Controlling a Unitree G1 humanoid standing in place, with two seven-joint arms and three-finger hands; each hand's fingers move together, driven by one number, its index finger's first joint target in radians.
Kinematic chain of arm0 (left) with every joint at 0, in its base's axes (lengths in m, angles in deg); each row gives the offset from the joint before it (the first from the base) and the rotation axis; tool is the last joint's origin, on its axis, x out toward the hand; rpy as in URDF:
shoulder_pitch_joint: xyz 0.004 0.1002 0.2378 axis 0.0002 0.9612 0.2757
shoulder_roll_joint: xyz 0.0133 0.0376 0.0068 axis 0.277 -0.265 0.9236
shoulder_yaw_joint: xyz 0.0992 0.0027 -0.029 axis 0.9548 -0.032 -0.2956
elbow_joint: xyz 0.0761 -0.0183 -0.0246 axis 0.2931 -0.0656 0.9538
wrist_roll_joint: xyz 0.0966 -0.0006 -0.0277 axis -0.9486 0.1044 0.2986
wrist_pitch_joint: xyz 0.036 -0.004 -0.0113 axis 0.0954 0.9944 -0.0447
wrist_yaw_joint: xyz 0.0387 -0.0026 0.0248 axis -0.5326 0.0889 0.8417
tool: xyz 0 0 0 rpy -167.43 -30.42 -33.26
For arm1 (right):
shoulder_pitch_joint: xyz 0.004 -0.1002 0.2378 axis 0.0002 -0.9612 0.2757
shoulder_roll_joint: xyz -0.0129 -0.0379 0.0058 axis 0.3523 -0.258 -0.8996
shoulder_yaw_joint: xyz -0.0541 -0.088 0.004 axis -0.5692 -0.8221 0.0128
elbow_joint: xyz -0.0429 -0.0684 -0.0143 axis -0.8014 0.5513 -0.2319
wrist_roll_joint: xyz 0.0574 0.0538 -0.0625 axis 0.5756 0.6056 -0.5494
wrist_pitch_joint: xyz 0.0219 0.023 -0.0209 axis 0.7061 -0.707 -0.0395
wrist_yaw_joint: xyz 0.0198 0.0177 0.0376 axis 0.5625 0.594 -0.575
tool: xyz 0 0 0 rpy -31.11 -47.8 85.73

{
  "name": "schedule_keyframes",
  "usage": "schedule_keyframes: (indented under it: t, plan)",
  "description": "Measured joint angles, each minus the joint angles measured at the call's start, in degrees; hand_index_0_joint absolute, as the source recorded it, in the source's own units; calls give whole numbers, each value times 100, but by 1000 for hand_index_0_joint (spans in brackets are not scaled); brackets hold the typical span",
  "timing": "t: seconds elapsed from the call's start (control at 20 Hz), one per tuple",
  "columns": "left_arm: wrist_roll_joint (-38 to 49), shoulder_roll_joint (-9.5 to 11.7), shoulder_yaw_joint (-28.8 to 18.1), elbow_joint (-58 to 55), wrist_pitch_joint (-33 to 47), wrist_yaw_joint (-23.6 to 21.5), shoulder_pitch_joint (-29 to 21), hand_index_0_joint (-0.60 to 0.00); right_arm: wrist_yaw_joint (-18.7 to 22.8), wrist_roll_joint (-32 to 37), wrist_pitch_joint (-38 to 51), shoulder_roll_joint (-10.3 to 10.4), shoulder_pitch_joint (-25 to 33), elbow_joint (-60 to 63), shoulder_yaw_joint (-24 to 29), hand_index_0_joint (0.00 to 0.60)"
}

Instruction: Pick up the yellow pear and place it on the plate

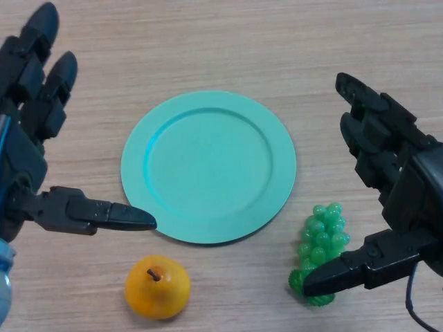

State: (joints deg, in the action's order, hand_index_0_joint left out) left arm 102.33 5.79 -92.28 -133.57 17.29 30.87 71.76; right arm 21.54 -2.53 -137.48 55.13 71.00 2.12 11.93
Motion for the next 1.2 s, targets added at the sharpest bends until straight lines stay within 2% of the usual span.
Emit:
schedule_keyframes:
  t: [0.2,0.5,0.9,1.2]
  plan:
    - [-5,16,0,114,70,-127,-58,0,0,3,-1,-2,64,-1,24,0]
    - [-76,9,292,281,83,-83,-97,0,-10,2,1,-5,61,181,134,0]
    - [-232,4,415,545,122,-32,-159,0,-61,1,1,-12,57,347,264,0]
    - [-232,-6,430,368,149,57,68,0,2,1,209,-11,146,355,308,0]
